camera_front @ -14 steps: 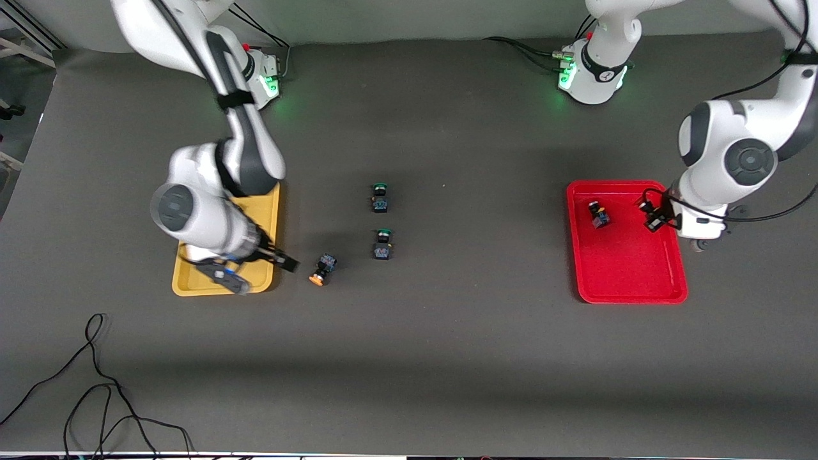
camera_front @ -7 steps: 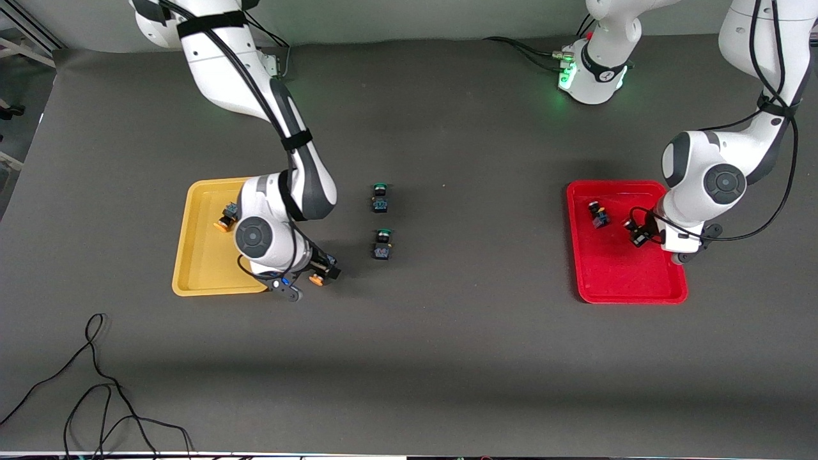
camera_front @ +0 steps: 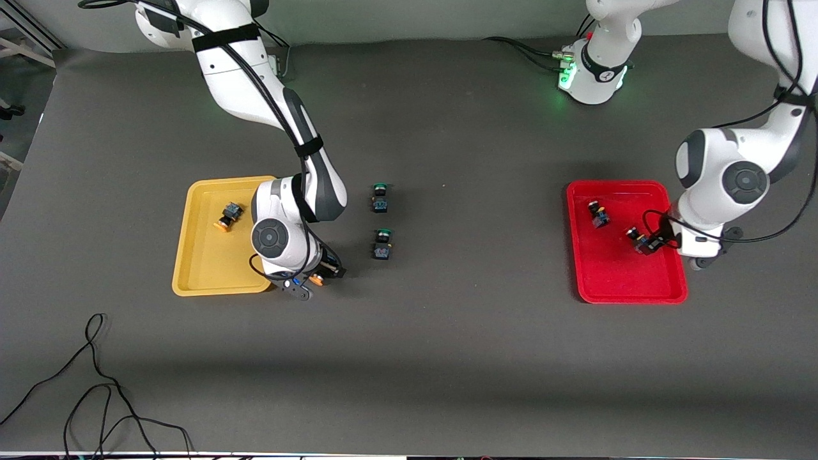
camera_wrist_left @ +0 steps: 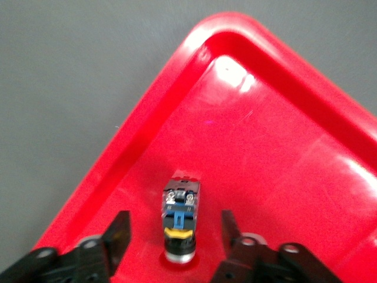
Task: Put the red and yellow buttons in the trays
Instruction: 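Carry the orange button into the yellow tray while the left gripper withdraws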
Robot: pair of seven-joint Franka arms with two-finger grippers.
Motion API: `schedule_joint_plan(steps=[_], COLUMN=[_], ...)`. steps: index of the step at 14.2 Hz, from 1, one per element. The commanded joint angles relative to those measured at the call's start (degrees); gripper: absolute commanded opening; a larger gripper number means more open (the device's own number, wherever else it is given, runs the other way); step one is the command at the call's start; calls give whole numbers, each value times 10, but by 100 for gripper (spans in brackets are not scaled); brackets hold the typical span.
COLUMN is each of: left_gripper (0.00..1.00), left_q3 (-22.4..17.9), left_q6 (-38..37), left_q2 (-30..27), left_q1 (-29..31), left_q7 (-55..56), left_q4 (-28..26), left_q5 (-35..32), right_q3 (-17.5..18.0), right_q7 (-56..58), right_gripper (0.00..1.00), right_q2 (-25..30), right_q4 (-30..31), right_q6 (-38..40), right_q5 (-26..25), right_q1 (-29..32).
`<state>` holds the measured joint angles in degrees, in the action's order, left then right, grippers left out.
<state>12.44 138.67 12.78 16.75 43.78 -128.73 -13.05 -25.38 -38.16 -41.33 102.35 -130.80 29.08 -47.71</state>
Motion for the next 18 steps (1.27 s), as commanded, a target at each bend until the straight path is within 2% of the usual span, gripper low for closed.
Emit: schedule_joint_plan(steps=[1, 4, 6, 8, 10, 14, 15, 18], left_gripper=[100, 100, 100, 100, 100, 100, 100, 100], left_q3=[6, 17, 26, 23, 22, 19, 19, 19], left_q6=[-103, -229, -295, -363, -424, -472, -482, -484], left_q2=[-49, -82, -88, -86, -81, -65, -64, -63], left_q1=[-12, -14, -14, -10, -7, -4, -1, 2], left_q7=[-8, -32, -60, -130, -195, -242, -246, -248], left_q4=[42, 109, 160, 236, 302, 378, 385, 387], left_q5=[-7, 3, 8, 61, 74, 83, 83, 91], right_q3=[-4, -7, -15, -53, -101, -182, -192, -189], right_q7=[-11, -8, -1, 32, 96, 250, 289, 386], right_gripper=[19, 13, 13, 13, 13, 13, 13, 13], right_q2=[-3, 6, 35, 70, 92, 100, 93, 66], right_q4=[-10, -13, -15, -14, -14, -8, 0, 34], right_q6=[-2, 2, 38, 89, 146, 178, 177, 158], right_q5=[12, 12, 5, -5, -7, -7, -7, 3], right_q1=[-3, -3, 4, 4, 4, 6, 16, 71])
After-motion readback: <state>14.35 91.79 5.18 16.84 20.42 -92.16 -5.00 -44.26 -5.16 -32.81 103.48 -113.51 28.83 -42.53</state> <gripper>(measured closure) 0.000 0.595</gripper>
